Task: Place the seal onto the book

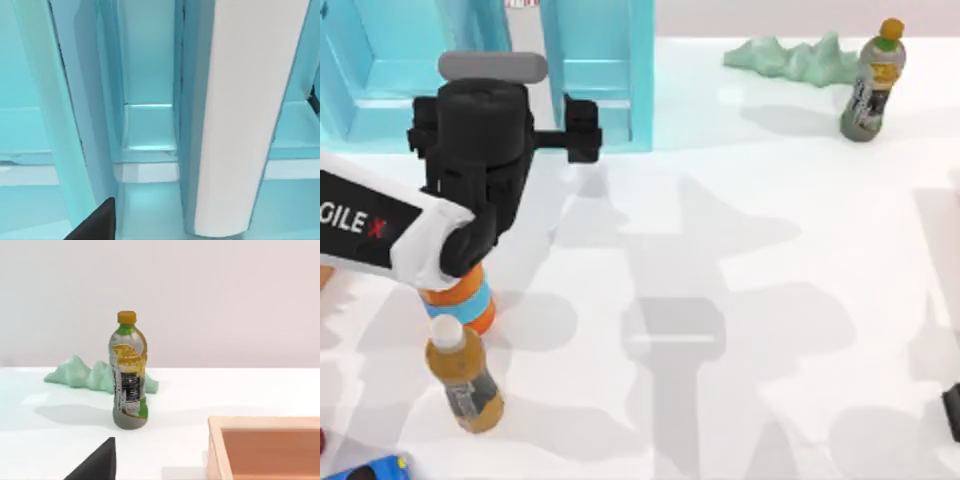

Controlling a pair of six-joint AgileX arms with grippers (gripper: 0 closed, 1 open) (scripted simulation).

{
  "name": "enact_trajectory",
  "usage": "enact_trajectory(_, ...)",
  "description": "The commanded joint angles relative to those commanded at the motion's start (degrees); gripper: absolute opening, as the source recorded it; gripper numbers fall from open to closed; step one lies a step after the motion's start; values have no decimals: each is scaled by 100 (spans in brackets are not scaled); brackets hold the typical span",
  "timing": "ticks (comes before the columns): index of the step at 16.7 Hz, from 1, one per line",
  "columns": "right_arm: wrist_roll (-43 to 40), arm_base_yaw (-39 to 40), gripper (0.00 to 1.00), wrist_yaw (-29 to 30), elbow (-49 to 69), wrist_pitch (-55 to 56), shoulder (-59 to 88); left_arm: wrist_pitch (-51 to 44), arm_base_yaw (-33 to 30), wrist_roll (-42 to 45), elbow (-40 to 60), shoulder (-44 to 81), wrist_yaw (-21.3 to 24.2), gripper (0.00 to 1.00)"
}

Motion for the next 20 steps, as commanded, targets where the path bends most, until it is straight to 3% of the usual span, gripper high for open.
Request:
enact_trajectory(6, 0, 0, 100, 0, 0, 0, 0, -18, 40, 8, 65, 61, 28, 100)
enact_trajectory(15, 0, 0, 100, 0, 0, 0, 0, -366, 376, 119, 2093, 1683, 383, 100)
enact_trajectory(20, 0, 0, 100, 0, 0, 0, 0, -432, 439, 137, 2387, 1916, 447, 100)
